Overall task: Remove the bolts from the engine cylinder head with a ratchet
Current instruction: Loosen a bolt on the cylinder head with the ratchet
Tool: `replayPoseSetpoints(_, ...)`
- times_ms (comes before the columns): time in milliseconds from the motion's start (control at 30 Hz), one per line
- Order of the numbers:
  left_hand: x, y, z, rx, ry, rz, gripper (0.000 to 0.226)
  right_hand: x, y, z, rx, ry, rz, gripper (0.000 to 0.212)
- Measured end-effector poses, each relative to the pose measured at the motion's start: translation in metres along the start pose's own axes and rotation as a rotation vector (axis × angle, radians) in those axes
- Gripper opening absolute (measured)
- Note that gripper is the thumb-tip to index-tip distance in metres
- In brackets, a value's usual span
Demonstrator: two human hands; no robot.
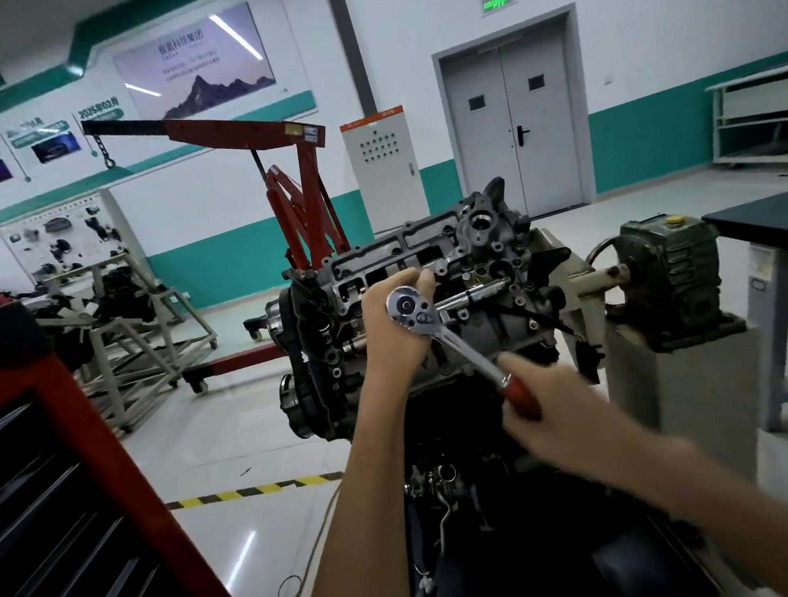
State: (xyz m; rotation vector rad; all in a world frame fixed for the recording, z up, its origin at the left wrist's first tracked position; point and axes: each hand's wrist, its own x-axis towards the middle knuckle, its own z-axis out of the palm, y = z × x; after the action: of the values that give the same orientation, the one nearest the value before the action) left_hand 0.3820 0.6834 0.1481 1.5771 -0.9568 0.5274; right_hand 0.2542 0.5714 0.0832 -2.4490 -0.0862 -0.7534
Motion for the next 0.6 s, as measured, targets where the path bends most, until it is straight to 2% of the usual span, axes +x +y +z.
replayPoseSetpoints(100, 0.002, 0.005, 0.011, 0.019, 0.016, -0.011, 0.045, -0.021, -0.032, 0.051, 0.472, 0.051, 0.13, 0.027)
replayPoseSetpoints(167, 0.0, 0.005, 0.011, -0.006, 0.012, -0.002, 0.047, -0.022, -0.041, 0.063, 0.575, 0.041, 0.151, 0.022)
replayPoseSetpoints(267, 0.0, -0.001, -0.002, 0.005, -0.033, -0.005, 0.043, -0.01, -0.02, 0.031, 0.299, 0.01, 0.05, 0.017)
replayPoseSetpoints(400, 0.006, 0.003, -0.026, 0.037, -0.24, -0.056, 0.053, 0.033, 0.008, -0.048, -0.286, -0.143, -0.196, 0.02)
replayPoseSetpoints(467, 0.007, 0.006, -0.028, 0.091, -0.266, -0.039, 0.052, 0.055, 0.008, -0.074, -0.518, -0.074, -0.266, 0.015)
replayPoseSetpoints(533, 0.005, 0.005, -0.024, 0.073, -0.207, -0.031, 0.047, 0.06, 0.004, -0.078, -0.582, -0.004, -0.264, 0.015)
replayPoseSetpoints(600, 0.0, 0.002, -0.02, 0.005, -0.091, -0.03, 0.045, 0.042, 0.002, -0.056, -0.478, -0.014, -0.19, 0.016)
